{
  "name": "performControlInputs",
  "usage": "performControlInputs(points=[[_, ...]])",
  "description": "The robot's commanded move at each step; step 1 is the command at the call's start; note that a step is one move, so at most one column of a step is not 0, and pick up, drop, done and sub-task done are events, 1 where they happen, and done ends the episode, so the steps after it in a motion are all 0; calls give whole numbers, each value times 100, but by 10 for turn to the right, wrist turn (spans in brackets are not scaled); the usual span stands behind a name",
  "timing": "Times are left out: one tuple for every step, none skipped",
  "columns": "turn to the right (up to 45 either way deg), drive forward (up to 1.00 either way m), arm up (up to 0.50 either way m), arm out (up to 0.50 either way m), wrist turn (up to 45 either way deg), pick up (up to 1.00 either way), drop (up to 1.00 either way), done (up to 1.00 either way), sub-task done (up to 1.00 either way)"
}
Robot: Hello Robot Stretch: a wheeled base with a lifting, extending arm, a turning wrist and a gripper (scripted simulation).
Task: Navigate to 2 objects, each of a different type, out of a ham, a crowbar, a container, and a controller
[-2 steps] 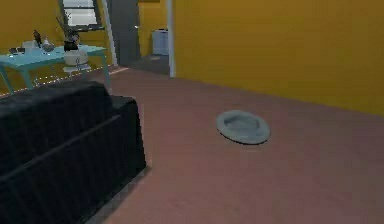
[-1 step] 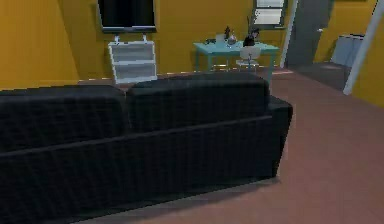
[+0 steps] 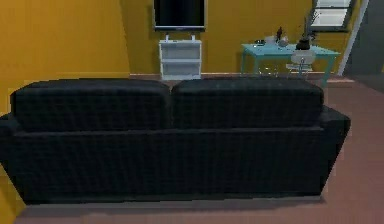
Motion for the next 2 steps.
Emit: performControlInputs(points=[[0, 10, 0, 0, 0, 0, 0, 0, 0], [-450, 0, 0, 0, 0, 0, 0, 0, 0]])
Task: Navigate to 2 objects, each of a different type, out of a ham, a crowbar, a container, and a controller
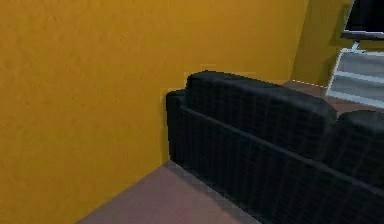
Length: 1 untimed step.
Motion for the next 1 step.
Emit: performControlInputs(points=[[-240, 0, 0, 0, 0, 0, 0, 0, 0]])
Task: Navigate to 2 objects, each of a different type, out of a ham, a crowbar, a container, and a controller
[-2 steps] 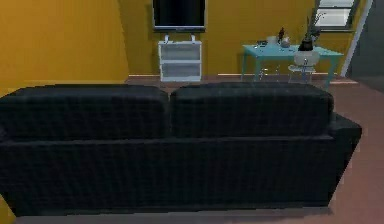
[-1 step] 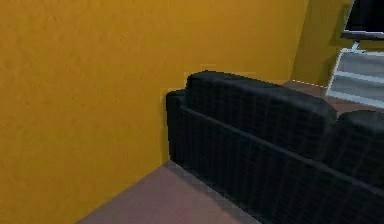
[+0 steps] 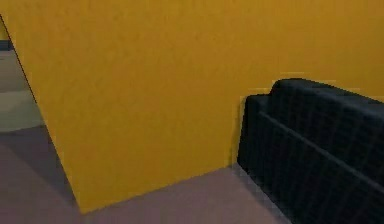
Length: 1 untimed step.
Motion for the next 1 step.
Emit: performControlInputs(points=[[0, 5, 0, 0, 0, 0, 0, 0, 0]])
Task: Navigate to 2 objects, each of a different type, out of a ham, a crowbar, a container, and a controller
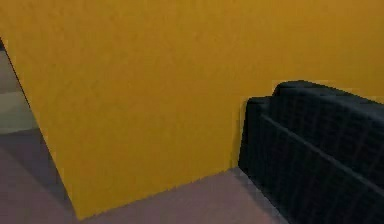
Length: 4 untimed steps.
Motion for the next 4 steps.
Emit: performControlInputs(points=[[-450, 0, 0, 0, 0, 0, 0, 0, 0], [-180, 0, 0, 0, 0, 0, 0, 0, 0], [0, 100, 0, 0, 0, 0, 0, 0, 0], [-30, 0, 0, 0, 0, 0, 0, 0, 0]])
